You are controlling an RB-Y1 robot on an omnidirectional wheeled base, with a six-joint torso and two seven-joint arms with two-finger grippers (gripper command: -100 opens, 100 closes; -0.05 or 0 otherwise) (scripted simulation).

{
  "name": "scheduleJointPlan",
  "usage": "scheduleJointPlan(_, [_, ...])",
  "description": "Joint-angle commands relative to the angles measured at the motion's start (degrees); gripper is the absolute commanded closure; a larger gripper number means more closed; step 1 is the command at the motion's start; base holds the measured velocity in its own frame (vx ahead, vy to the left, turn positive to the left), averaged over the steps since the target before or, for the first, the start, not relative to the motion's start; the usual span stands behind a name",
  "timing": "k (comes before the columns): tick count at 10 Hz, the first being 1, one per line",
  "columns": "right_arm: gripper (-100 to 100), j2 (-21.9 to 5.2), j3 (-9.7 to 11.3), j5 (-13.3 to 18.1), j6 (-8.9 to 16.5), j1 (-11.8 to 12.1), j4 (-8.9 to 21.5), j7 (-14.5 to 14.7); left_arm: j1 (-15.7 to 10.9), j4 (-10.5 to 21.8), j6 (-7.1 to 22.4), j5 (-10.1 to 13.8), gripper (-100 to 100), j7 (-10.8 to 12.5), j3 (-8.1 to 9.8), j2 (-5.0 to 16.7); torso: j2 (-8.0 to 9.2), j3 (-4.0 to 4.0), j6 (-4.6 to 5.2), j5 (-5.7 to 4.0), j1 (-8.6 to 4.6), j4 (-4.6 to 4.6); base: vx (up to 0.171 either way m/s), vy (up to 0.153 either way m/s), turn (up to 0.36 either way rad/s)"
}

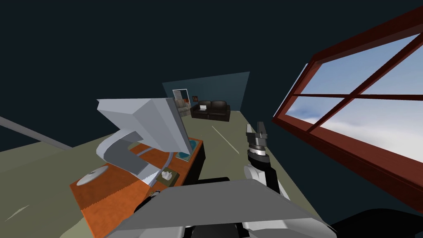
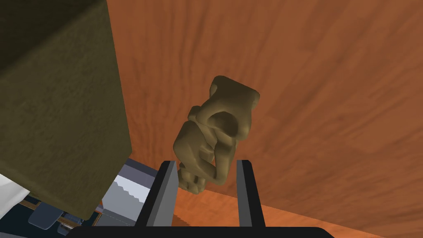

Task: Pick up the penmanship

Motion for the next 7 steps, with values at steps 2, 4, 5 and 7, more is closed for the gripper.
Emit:
scheduleJointPlan(2, [0, 0.00, 0.00, 0.00, 0.00, 0.00, 0.00, 0.00, 1.47, -3.26, 1.95, 0.45, 100, -0.18, 0.07, 0.07, 0.00, 0.00, 0.00, 0.00, -0.02, 0.00, 0.002, -0.002, 0.006])
scheduleJointPlan(4, [0, 0.00, 0.00, 0.00, 0.00, 0.00, 0.00, 0.00, 2.60, -5.71, 3.34, 0.89, 100, -0.35, 0.12, 0.24, 0.01, 0.00, 0.00, 0.00, -0.02, -0.01, 0.000, 0.000, 0.000])
scheduleJointPlan(5, [0, 0.00, 0.00, 0.00, 0.00, 0.00, 0.00, 0.00, 2.97, -6.53, 3.80, 1.04, 100, -0.40, 0.14, 0.29, 0.01, 0.00, 0.00, -0.01, -0.02, -0.01, 0.000, 0.000, 0.000])
scheduleJointPlan(7, [0, 0.00, 0.00, 0.00, 0.00, 0.00, 0.00, 0.00, 2.68, -5.85, 3.40, 0.96, 0, -0.36, 0.13, 0.27, 0.00, 0.00, 0.01, 0.00, -0.01, -0.01, 0.000, 0.000, 0.000])
